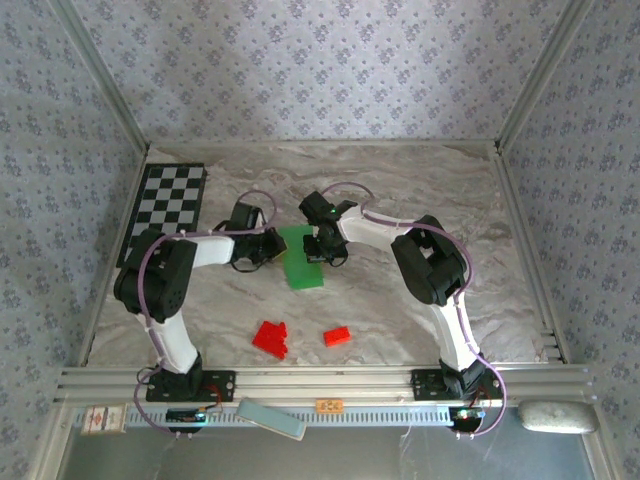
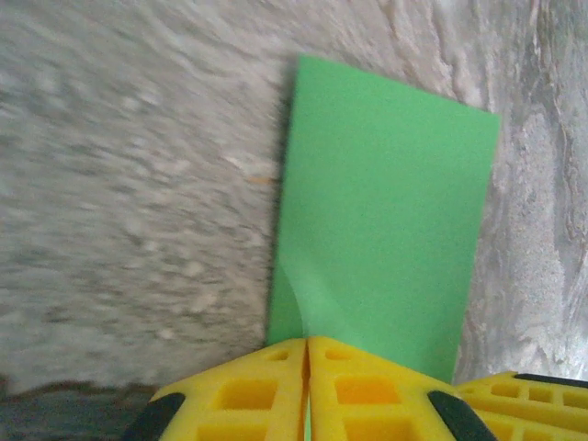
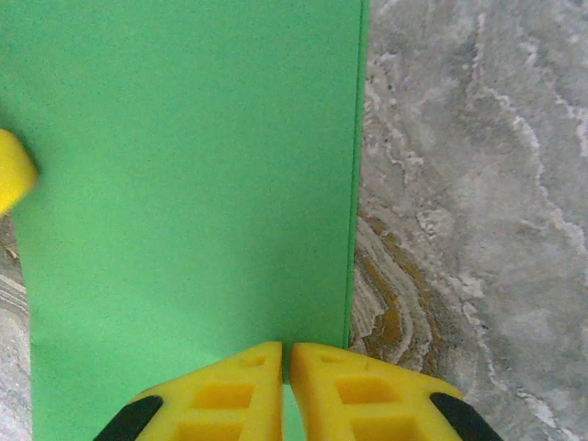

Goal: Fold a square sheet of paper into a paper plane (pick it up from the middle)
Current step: First fold the square sheet of paper in half at the center of the table.

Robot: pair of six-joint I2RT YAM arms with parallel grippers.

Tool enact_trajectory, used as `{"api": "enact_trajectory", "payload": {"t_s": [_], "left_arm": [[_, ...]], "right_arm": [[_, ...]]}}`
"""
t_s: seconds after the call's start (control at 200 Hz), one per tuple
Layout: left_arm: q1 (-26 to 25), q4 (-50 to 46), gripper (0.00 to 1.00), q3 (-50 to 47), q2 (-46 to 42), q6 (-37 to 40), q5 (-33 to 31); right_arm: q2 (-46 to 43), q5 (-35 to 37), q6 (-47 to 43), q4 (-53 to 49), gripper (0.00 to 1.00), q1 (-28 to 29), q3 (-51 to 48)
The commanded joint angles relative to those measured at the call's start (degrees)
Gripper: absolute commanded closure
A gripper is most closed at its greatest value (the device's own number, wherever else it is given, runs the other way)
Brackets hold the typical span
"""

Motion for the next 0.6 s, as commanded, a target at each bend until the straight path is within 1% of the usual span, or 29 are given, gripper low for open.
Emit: {"api": "enact_trajectory", "payload": {"t_s": [0.0, 0.105, 0.235, 0.365, 0.465, 0.595], "left_arm": [[2.23, -6.00, 0.90, 0.43, -2.93, 4.43, -2.47], [1.46, -6.04, 0.89, 1.15, -5.69, 3.70, 1.65], [-2.02, -6.38, 0.89, 0.57, -7.29, 1.46, 3.69], [-5.24, -7.37, 0.90, -0.48, -6.38, -1.13, 4.44], [-6.92, -9.93, 0.91, -0.45, -5.27, -2.96, 4.63], [-7.71, -11.37, 0.91, -0.91, -4.98, -2.94, 4.04]], "right_arm": [[10.22, 11.55, -0.87, -11.80, 0.85, -1.55, -7.58], [10.29, 11.65, -0.90, -11.76, 0.85, -1.45, -7.46], [10.27, 11.87, -0.98, -12.16, 0.85, -1.47, -7.39], [10.26, 11.96, -0.96, -12.08, 0.85, -1.51, -7.52], [10.26, 12.17, -0.98, -12.12, 0.85, -1.46, -7.77], [10.46, 12.22, -0.82, -11.75, 0.85, -1.44, -7.93]]}}
